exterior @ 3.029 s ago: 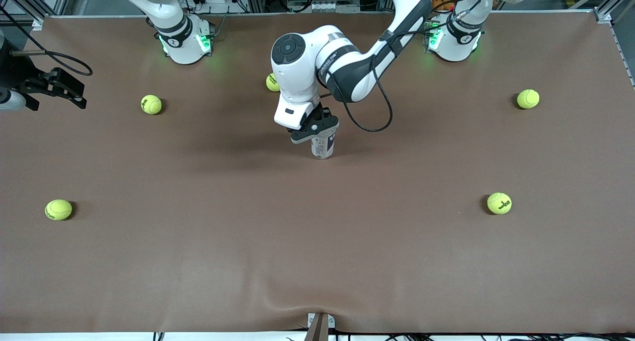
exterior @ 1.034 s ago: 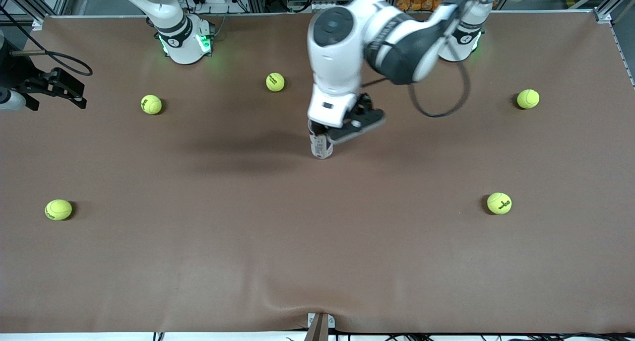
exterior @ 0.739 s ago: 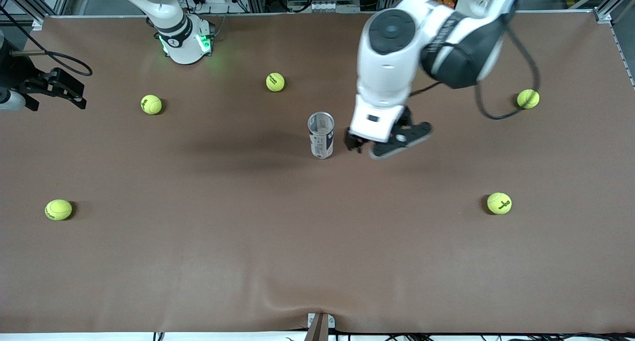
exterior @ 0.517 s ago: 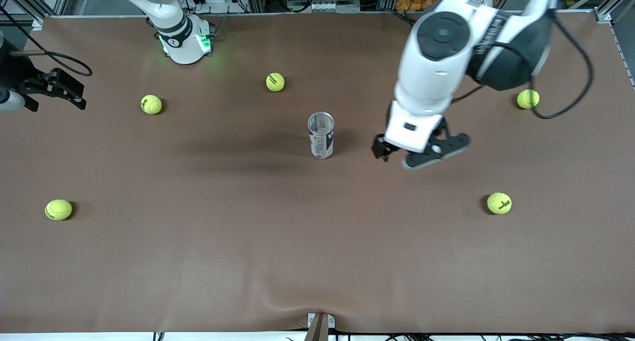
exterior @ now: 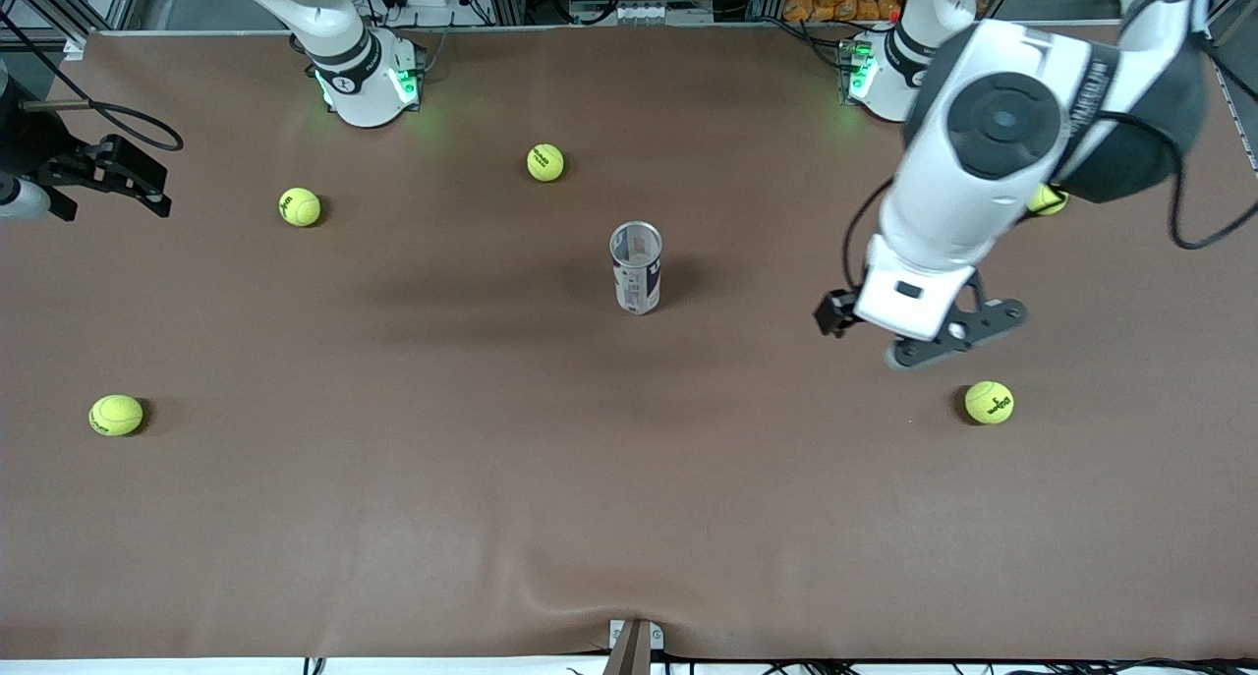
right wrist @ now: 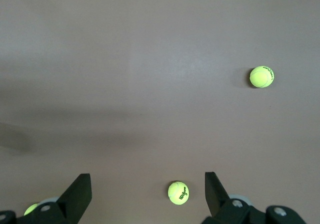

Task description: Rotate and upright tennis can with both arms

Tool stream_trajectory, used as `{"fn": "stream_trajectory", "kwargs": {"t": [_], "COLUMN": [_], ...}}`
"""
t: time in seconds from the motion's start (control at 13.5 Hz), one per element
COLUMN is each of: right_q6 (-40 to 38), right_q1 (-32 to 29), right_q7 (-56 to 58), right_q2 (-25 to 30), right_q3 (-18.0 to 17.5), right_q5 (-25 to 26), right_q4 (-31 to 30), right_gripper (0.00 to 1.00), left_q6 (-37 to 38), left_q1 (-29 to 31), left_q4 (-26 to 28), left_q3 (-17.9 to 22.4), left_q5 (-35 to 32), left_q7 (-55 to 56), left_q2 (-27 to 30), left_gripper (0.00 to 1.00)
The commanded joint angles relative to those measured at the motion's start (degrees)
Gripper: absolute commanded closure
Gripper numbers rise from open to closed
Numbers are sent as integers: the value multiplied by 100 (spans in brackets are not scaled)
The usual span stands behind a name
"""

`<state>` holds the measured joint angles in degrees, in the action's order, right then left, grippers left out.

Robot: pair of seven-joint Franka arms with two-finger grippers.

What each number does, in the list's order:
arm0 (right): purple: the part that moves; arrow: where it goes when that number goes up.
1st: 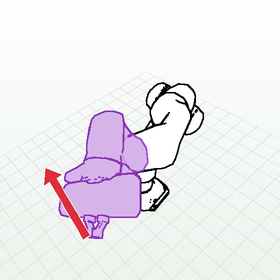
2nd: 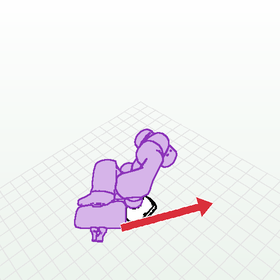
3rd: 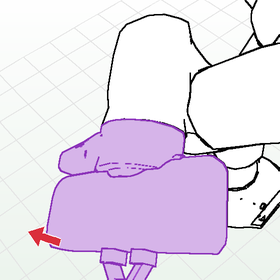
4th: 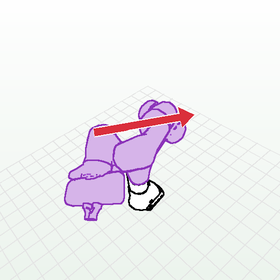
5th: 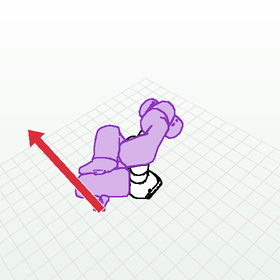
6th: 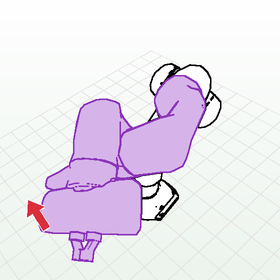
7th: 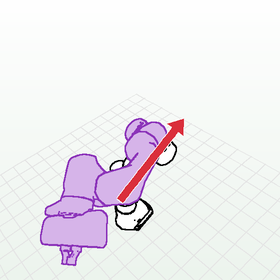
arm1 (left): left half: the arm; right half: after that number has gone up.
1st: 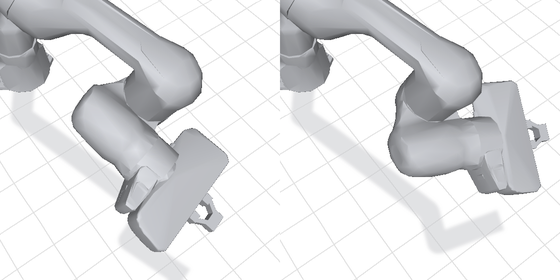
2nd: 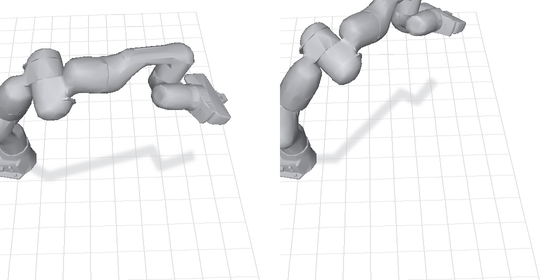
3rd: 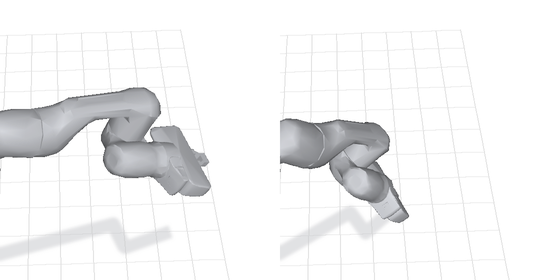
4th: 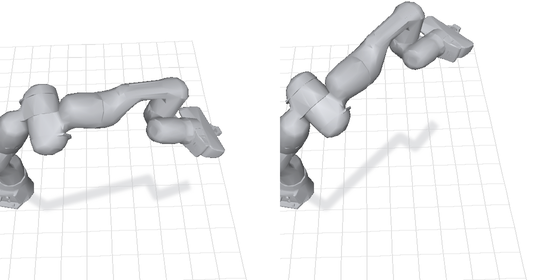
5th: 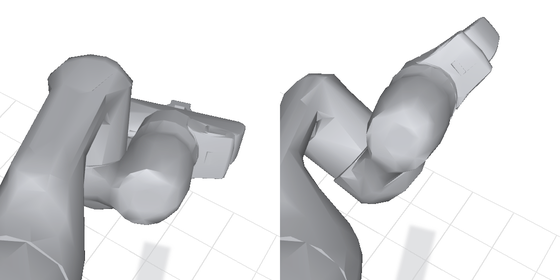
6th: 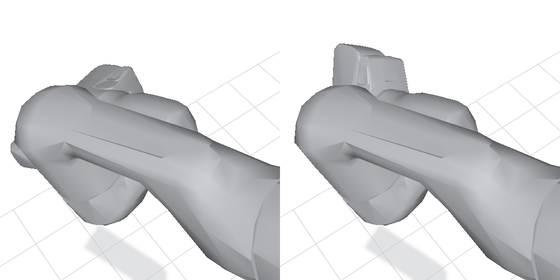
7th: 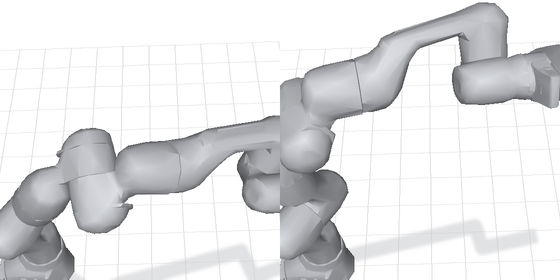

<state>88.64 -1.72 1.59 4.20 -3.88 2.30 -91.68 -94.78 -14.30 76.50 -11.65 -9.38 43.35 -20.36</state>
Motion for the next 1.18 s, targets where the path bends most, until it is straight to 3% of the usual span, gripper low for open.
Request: {"fn": "stream_trajectory", "kwargs": {"t": [0.0, 0.3, 0.44, 0.66, 0.89, 1.11], "right_q6": [21, 30, 30, 13, 39, 162], "right_q1": [58, 154, 277, 339, 330, 234], "right_q7": [43, 34, -45, -45, -45, 16], "right_q2": [54, 46, 19, 2, 2, 10], "right_q3": [27, 27, 27, 27, 36, 71], "right_q5": [-107, -107, -107, -107, -107, -107], "right_q4": [-43, -43, -43, -43, -25, -7], "right_gripper": [0, 0, 0, 0, 0, 0], "left_q6": [74, 65, 56, -216, -918, -999], "left_q1": [488, 1024, 1262, 1298, 1298, 1298], "left_q4": [119, 137, 206, 1013, 2243, 2492], "left_q3": [-57, -91, -145, -145, -145, -154], "left_q5": [77, 234, 699, 709, 770, 859], "left_q7": [-703, -941, -995, -995, -934, -898], "left_q2": [155, 269, 426, 1014, 1779, 1930], "left_gripper": [0, 0, 0, 0, 0, 0]}}
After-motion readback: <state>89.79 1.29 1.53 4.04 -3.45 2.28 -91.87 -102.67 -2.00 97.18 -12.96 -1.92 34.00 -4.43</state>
